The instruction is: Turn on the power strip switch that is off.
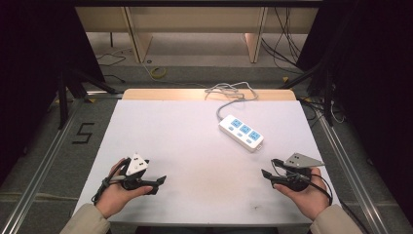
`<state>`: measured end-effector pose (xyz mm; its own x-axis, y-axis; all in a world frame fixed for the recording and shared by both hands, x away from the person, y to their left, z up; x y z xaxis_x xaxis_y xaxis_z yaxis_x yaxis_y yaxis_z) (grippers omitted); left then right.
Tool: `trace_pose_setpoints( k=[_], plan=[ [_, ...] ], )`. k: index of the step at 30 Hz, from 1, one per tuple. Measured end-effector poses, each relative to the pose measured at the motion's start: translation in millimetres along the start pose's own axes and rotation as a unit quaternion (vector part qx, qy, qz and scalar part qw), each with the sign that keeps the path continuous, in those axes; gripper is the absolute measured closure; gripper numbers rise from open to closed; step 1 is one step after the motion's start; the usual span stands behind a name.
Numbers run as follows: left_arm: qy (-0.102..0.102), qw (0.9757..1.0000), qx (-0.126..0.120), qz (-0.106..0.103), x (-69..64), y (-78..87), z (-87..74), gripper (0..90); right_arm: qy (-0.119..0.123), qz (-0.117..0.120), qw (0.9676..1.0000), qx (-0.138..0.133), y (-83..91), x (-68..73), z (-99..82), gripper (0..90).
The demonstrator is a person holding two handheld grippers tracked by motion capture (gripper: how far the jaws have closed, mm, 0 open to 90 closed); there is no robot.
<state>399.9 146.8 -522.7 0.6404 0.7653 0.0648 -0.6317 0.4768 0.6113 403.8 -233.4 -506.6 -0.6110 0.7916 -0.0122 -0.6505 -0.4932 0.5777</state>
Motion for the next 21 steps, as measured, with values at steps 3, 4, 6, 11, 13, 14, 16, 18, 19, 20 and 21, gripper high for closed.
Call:
trace_pose_setpoints(
  k=[3,4,6,11,13,14,16,18,19,20,21],
  plan=[
    [-0.002,1.0,0.0,0.002,1.7,0.6,-0.4,17.3,-0.005,0.0,1.0,-0.006,1.9,0.0,1.3,51.8],
    [0.0,1.0,-0.002,0.003,2.1,0.4,-0.3,17.3,-0.004,0.0,1.0,-0.008,2.0,0.2,1.9,54.7],
    [0.001,1.0,-0.001,0.003,2.5,0.7,-0.7,17.5,-0.001,-0.004,1.0,-0.005,2.9,0.0,2.4,59.9],
    [0.002,1.0,-0.002,0.005,4.2,1.0,-0.6,17.9,0.003,-0.018,0.9998,0.003,3.2,-4.7,2.9,75.9],
    [0.003,1.0,-0.002,0.004,3.4,0.5,-0.5,18.0,0.004,-0.031,0.9995,0.011,3.1,-9.7,4.7,86.2],
    [0.003,1.0,-0.002,0.004,3.4,0.5,-0.5,18.1,0.005,-0.034,0.9993,0.015,2.9,-11.5,5.2,87.8],
    [0.003,1.0,-0.001,0.005,3.4,0.6,-0.4,18.2,0.004,-0.038,0.9991,0.018,1.4,-14.1,6.0,90.0],
    [0.003,1.0,-0.001,0.004,3.4,0.5,-0.5,18.3,0.001,-0.04,0.9989,0.022,0.0,-15.4,6.3,90.0],
    [0.001,1.0,-0.001,0.005,3.9,0.3,-0.4,18.3,0.001,-0.041,0.9989,0.024,-0.5,-16.1,6.6,90.0],
    [0.001,1.0,-0.001,0.005,3.8,0.3,-0.3,18.3,-0.001,-0.042,0.9988,0.024,-1.0,-16.5,7.3,90.0],
    [0.001,1.0,-0.001,0.005,3.8,0.3,-0.3,18.4,0.001,-0.042,0.9988,0.025,-1.3,-17.1,8.0,90.0]
  ],
)
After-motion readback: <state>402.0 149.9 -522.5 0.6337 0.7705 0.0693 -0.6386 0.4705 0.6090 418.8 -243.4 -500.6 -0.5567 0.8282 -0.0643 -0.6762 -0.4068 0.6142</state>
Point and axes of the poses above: each handheld gripper's, and its own axes: y roughly backward along the jaws, z roughly out of its top, x roughly to its left, the point moved 10 cm from there along -y, roughly forward along the jaws, and after that the axes turned 1 degree about -y, right-handed, at the moved point
